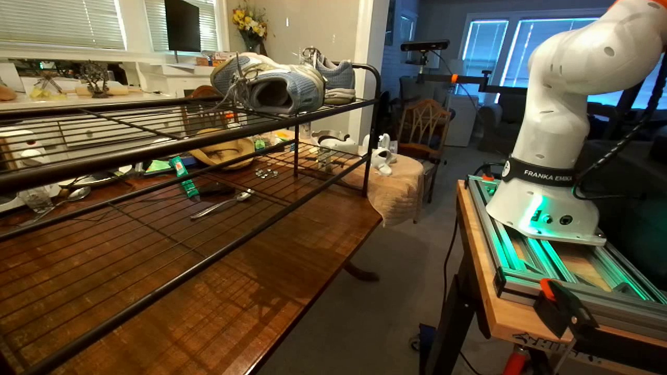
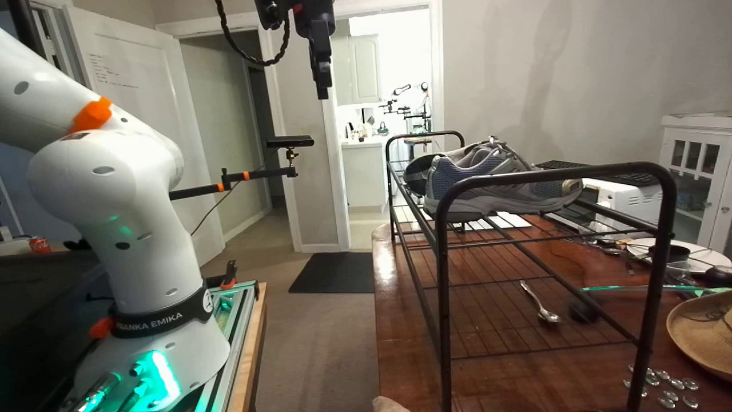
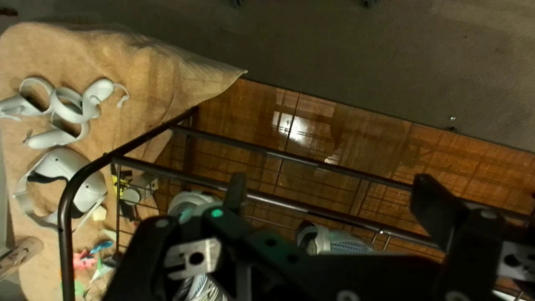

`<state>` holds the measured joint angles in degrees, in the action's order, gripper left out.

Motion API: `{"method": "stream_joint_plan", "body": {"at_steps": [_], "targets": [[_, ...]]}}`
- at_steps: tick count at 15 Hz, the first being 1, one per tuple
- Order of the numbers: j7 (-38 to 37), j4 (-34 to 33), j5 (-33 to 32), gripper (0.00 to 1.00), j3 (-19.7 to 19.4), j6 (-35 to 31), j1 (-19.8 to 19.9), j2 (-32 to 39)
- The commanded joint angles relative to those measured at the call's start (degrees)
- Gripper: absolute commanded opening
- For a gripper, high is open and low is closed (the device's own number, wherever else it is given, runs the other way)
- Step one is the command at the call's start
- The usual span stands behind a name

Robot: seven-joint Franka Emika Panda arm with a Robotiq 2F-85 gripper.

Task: Straighten the trainer on the shelf

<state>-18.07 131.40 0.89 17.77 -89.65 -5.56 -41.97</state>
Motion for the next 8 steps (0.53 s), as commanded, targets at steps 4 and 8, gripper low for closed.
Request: {"method": "stream_joint_plan", "body": {"at_steps": [4,8], "targets": [[-0.09,4.43,-8.39,1.0,3.17,-18.23,-0.67,2.83],[0.81,5.26,-13.81,1.0,4.1,-27.33,-0.2,6.86]]}}
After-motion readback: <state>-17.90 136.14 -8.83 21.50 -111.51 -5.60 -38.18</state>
